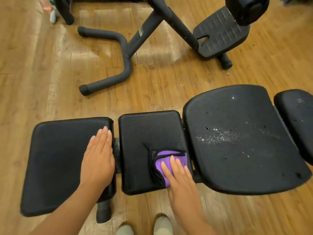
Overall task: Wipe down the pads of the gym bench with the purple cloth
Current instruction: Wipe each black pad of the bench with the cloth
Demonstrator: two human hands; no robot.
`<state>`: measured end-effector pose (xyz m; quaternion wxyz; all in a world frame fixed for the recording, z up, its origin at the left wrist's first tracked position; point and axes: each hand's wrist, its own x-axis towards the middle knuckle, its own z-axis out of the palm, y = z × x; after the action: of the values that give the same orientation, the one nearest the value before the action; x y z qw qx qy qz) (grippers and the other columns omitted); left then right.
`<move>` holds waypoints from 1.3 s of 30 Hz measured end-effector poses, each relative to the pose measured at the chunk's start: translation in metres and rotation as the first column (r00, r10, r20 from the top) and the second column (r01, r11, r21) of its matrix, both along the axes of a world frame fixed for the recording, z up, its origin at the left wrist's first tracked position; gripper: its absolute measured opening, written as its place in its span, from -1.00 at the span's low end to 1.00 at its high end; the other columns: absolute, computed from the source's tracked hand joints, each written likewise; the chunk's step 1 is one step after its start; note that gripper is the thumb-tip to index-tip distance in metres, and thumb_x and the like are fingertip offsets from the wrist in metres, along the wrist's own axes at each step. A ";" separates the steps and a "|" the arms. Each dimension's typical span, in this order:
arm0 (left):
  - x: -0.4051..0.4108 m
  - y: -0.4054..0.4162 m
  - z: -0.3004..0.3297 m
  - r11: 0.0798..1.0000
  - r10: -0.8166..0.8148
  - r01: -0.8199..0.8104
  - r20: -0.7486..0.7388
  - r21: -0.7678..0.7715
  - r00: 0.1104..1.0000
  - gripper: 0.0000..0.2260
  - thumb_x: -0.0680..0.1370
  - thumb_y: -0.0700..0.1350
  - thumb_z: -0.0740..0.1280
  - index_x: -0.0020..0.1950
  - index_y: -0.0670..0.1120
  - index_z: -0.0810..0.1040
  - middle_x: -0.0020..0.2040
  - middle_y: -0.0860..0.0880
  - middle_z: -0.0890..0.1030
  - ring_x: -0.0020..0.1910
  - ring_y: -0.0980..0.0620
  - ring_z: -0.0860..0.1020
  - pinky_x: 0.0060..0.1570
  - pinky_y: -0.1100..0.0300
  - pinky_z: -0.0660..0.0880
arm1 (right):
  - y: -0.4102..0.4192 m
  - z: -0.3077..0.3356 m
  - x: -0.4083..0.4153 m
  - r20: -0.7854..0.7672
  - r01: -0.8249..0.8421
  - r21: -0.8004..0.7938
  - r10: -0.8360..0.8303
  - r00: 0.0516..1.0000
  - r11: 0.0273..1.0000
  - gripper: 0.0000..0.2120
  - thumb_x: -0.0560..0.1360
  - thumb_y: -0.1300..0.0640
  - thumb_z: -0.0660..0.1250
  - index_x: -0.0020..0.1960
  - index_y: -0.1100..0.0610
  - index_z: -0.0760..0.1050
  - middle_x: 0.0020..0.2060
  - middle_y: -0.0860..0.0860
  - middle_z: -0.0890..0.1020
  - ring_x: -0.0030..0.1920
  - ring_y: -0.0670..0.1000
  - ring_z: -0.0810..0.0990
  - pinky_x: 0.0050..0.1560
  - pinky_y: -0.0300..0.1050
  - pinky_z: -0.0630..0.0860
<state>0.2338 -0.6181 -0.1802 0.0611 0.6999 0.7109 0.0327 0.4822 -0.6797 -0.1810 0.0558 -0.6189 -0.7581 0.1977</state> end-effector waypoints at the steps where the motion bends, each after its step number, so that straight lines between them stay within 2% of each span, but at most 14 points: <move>1: 0.000 0.000 0.000 1.000 0.000 0.000 0.005 0.001 1.000 -0.51 0.56 -0.12 -0.06 0.45 -0.28 0.20 0.47 -0.19 0.24 0.47 -0.08 0.17 0.46 0.15 -0.11 | 0.011 0.000 0.002 0.002 0.032 0.006 -0.032 0.999 0.999 -0.36 0.35 0.22 0.04 0.43 -0.01 0.26 0.43 0.00 0.29 0.43 0.00 0.21 0.42 -0.08 0.03; 4: 0.001 0.000 0.001 1.000 0.007 -0.007 0.024 -0.002 1.000 -0.52 0.55 -0.14 -0.05 0.45 -0.29 0.21 0.47 -0.19 0.24 0.47 -0.07 0.16 0.47 0.16 -0.12 | 0.059 -0.002 0.007 -0.006 0.068 0.066 -0.068 0.998 0.996 -0.44 0.44 0.19 0.02 0.44 0.00 0.25 0.45 0.07 0.25 0.45 0.07 0.22 0.42 -0.04 0.07; 8: 0.001 -0.001 -0.001 1.000 0.013 -0.013 0.019 -0.009 1.000 -0.51 0.54 -0.14 -0.05 0.45 -0.28 0.21 0.47 -0.18 0.24 0.47 -0.06 0.16 0.46 0.14 -0.10 | 0.147 -0.006 0.003 -0.104 0.146 0.002 -0.145 0.984 0.989 -0.51 0.60 0.19 0.07 0.50 -0.01 0.10 0.52 0.10 0.02 0.49 0.14 0.06 0.45 0.01 0.13; 11: 0.000 0.000 -0.001 1.000 0.006 -0.006 0.012 -0.007 1.000 -0.51 0.54 -0.14 -0.04 0.45 -0.28 0.20 0.48 -0.17 0.23 0.48 -0.05 0.15 0.46 0.13 -0.08 | 0.180 -0.012 0.000 -0.168 0.142 -0.012 -0.142 0.976 0.990 -0.53 0.61 0.17 0.09 0.50 0.02 0.11 0.51 0.08 0.05 0.47 0.15 0.10 0.41 0.07 0.21; 13: 0.000 0.000 -0.001 1.000 0.009 -0.009 0.008 -0.014 1.000 -0.51 0.55 -0.13 -0.04 0.46 -0.27 0.20 0.48 -0.16 0.22 0.48 -0.04 0.14 0.46 0.14 -0.10 | 0.174 -0.014 0.004 -0.278 0.127 -0.032 -0.131 0.952 0.991 -0.53 0.61 0.18 0.11 0.49 0.03 0.13 0.50 0.05 0.11 0.47 0.11 0.13 0.41 0.08 0.22; 15: 0.000 0.000 0.000 1.000 0.011 -0.011 0.005 -0.009 1.000 -0.52 0.55 -0.12 -0.04 0.45 -0.27 0.19 0.48 -0.16 0.22 0.48 -0.03 0.14 0.46 0.15 -0.12 | 0.152 -0.013 0.010 -0.329 0.118 -0.033 -0.122 0.936 0.992 -0.51 0.61 0.20 0.12 0.49 -0.01 0.11 0.51 0.01 0.08 0.50 0.03 0.06 0.46 0.03 0.14; 18: 0.001 0.000 0.002 1.000 0.004 -0.004 0.010 -0.011 1.000 -0.52 0.56 -0.12 -0.04 0.45 -0.28 0.20 0.48 -0.18 0.23 0.47 -0.04 0.14 0.46 0.14 -0.10 | 0.100 -0.011 0.021 -0.303 0.110 -0.010 -0.107 0.947 0.994 -0.46 0.60 0.24 0.12 0.50 -0.06 0.05 0.49 -0.14 -0.07 0.49 -0.09 -0.08 0.45 -0.20 -0.01; 23: 0.002 -0.001 0.002 1.000 0.003 -0.003 0.005 -0.004 1.000 -0.52 0.55 -0.15 -0.02 0.45 -0.29 0.19 0.48 -0.20 0.22 0.48 -0.07 0.14 0.46 0.17 -0.15 | 0.005 -0.018 0.028 -0.234 0.149 0.027 -0.139 0.962 0.988 -0.26 0.53 0.25 0.18 0.42 -0.37 -0.09 0.48 -0.27 -0.16 0.50 -0.10 -0.11 0.45 -0.19 -0.04; 26: 0.002 -0.001 0.001 1.000 0.005 -0.005 0.004 -0.005 1.000 -0.51 0.55 -0.14 -0.04 0.46 -0.28 0.18 0.48 -0.20 0.21 0.48 -0.07 0.13 0.46 0.15 -0.13 | -0.028 -0.020 0.004 -0.136 0.152 0.071 -0.142 0.981 0.986 -0.16 0.33 0.22 0.23 0.49 -0.18 -0.04 0.51 -0.04 -0.02 0.51 -0.01 -0.09 0.44 -0.09 -0.07; 29: 0.002 0.000 0.000 1.000 0.006 -0.006 -0.006 0.000 1.000 -0.51 0.54 -0.15 -0.04 0.46 -0.29 0.18 0.48 -0.20 0.22 0.48 -0.08 0.14 0.46 0.14 -0.12 | -0.047 -0.020 -0.047 -0.174 0.202 0.093 -0.184 0.967 0.975 -0.14 0.24 0.15 0.16 0.51 -0.07 -0.02 0.42 0.17 0.18 0.51 0.05 -0.06 0.40 -0.02 0.01; 31: 0.001 0.000 -0.001 1.000 0.008 -0.008 0.002 0.006 1.000 -0.51 0.54 -0.16 -0.03 0.45 -0.29 0.20 0.47 -0.21 0.24 0.47 -0.08 0.16 0.45 0.14 -0.11 | -0.053 -0.021 -0.083 -0.184 0.231 0.104 -0.210 0.960 0.967 -0.20 0.30 0.18 0.13 0.51 -0.05 0.02 0.39 0.20 0.25 0.51 0.07 -0.02 0.40 0.01 0.06; 34: 0.001 0.000 -0.004 1.000 0.008 -0.008 0.007 0.011 1.000 -0.51 0.52 -0.17 -0.02 0.44 -0.30 0.22 0.46 -0.21 0.26 0.46 -0.08 0.18 0.45 0.12 -0.08 | -0.046 -0.021 -0.112 -0.097 0.206 0.130 -0.194 0.976 0.970 -0.31 0.38 0.22 0.16 0.48 -0.10 0.15 0.37 0.22 0.29 0.48 0.15 0.10 0.40 0.06 0.11; 37: 0.001 0.002 -0.005 1.000 0.006 -0.006 0.001 0.007 1.000 -0.50 0.51 -0.16 -0.02 0.42 -0.32 0.25 0.45 -0.22 0.29 0.44 -0.10 0.22 0.46 0.13 -0.07 | -0.028 -0.016 -0.123 -0.018 0.114 0.129 -0.112 0.994 0.985 -0.46 0.41 0.11 0.17 0.39 -0.12 0.30 0.36 0.21 0.31 0.41 0.20 0.20 0.39 0.06 0.11; 39: 0.000 0.002 -0.004 1.000 0.010 -0.010 0.003 -0.010 1.000 -0.50 0.51 -0.15 -0.03 0.42 -0.32 0.26 0.44 -0.22 0.30 0.44 -0.08 0.23 0.46 0.15 -0.08 | -0.012 -0.014 -0.132 0.002 0.046 0.106 -0.046 0.999 0.993 -0.44 0.39 0.01 0.27 0.38 -0.11 0.30 0.37 0.21 0.30 0.40 0.19 0.25 0.40 0.07 0.14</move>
<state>0.2340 -0.6160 -0.1846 0.0655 0.6961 0.7143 0.0305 0.3506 -0.6920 -0.1947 0.0912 -0.6329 -0.7532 0.1545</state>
